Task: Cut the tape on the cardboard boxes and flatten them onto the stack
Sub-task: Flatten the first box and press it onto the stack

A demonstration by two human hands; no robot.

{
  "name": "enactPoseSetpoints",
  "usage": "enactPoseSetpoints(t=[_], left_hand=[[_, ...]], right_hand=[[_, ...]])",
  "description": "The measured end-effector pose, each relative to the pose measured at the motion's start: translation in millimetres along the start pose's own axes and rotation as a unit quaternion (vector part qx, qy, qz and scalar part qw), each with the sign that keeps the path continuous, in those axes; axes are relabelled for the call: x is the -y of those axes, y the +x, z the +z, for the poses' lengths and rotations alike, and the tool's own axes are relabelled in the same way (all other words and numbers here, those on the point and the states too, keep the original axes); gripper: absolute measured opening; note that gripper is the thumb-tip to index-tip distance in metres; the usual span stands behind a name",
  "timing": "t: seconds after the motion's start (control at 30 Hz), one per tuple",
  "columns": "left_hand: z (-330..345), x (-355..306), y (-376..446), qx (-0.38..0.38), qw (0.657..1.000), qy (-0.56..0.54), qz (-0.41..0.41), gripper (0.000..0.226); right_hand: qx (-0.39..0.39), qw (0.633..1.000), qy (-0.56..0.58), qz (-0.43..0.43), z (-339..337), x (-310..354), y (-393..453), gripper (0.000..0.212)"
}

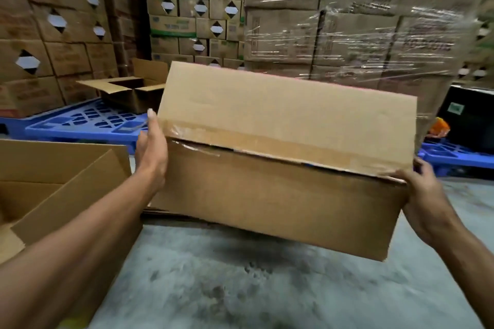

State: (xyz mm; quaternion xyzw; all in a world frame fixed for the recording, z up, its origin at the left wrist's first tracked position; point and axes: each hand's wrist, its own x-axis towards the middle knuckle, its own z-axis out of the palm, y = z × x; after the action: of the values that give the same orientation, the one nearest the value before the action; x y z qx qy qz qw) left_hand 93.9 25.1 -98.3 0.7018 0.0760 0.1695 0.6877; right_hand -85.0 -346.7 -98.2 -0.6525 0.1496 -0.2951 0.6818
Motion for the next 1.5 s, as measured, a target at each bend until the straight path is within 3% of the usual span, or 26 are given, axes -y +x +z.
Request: enactPoseSetpoints(t=[0.07,0.2,0.33,0.4,0.47,0.53,0.6,0.7,0.77,0.83,0.9,0.93,0.97,1.07,1.13,1.2,1.3,1.33,1.4,1.43,1.47,1.5], left_hand=[[-6,19,-3,0.006,0.997,0.053,-0.061,0.089],[-8,63,-35,0.053,0.979,0.185,-0.065,0.078],[6,57,-41,-0.01,0.955,0.294,0.025,0.063],[11,48,-40,-0.037,0.96,0.267,0.076,0.055],[11,35,-42,-0.04,0.975,0.186,0.117,0.04],[7,20,-42,-0.038,0.979,0.111,0.168,0.03],[4,6,-42,-0.023,0.975,0.066,0.212,0.03],[7,-5,-49,0.029,0.969,0.042,0.243,0.049],[16,-8,-57,0.063,0.961,0.09,0.254,0.073],[27,-10,-64,0.07,0.957,0.134,0.249,0.086],[36,-10,-67,0.062,0.954,0.147,0.255,0.092],[39,-9,-68,0.06,0.95,0.144,0.27,0.094],[43,-8,-69,0.063,0.944,0.147,0.288,0.097],[55,1,-76,0.082,0.92,0.216,0.318,0.115],[63,1,-77,0.066,0.903,0.261,0.333,0.128],[73,3,-77,0.059,0.898,0.309,0.308,0.137],[92,26,-77,0.092,0.875,0.415,0.232,0.138],[95,37,-79,0.122,0.853,0.455,0.223,0.129],[94,52,-80,0.217,0.805,0.518,0.191,0.087],[92,53,-78,0.271,0.775,0.546,0.167,0.066],[88,50,-77,0.282,0.766,0.549,0.18,0.059],[88,44,-75,0.256,0.779,0.53,0.215,0.063]], right_hand=[[0.011,0.998,-0.018,0.054,-4,-21,1,0.074],[0.044,0.969,-0.211,0.12,1,-62,-23,0.066],[-0.079,0.943,-0.302,0.112,0,-70,-23,0.077],[-0.127,0.928,-0.338,0.092,6,-59,-17,0.081],[-0.157,0.948,-0.268,0.066,11,-39,-12,0.062],[-0.182,0.979,-0.072,0.056,12,-21,-6,0.04],[-0.169,0.971,0.153,0.068,9,-10,-5,0.031],[-0.079,0.924,0.372,0.036,8,-16,-15,0.071],[-0.041,0.92,0.389,0.002,13,-23,-22,0.09],[0.005,0.975,0.22,-0.022,30,-27,-32,0.099],[0.039,0.997,-0.067,-0.022,49,-36,-36,0.084],[0.049,0.971,-0.231,-0.031,59,-42,-36,0.074],[0.06,0.92,-0.385,-0.041,66,-50,-35,0.068],[0.06,0.724,-0.684,-0.064,83,-63,-35,0.071],[0.04,0.654,-0.748,-0.11,88,-64,-32,0.063],[0.025,0.63,-0.767,-0.116,92,-58,-27,0.052],[0.03,0.624,-0.767,-0.144,90,-50,-27,0.049],[0.06,0.646,-0.745,-0.151,88,-49,-30,0.048],[0.144,0.718,-0.675,-0.096,80,-45,-40,0.035],[0.174,0.717,-0.67,-0.076,75,-42,-42,0.028],[0.166,0.715,-0.674,-0.086,73,-36,-44,0.031],[0.137,0.682,-0.708,-0.124,70,-32,-40,0.041]])
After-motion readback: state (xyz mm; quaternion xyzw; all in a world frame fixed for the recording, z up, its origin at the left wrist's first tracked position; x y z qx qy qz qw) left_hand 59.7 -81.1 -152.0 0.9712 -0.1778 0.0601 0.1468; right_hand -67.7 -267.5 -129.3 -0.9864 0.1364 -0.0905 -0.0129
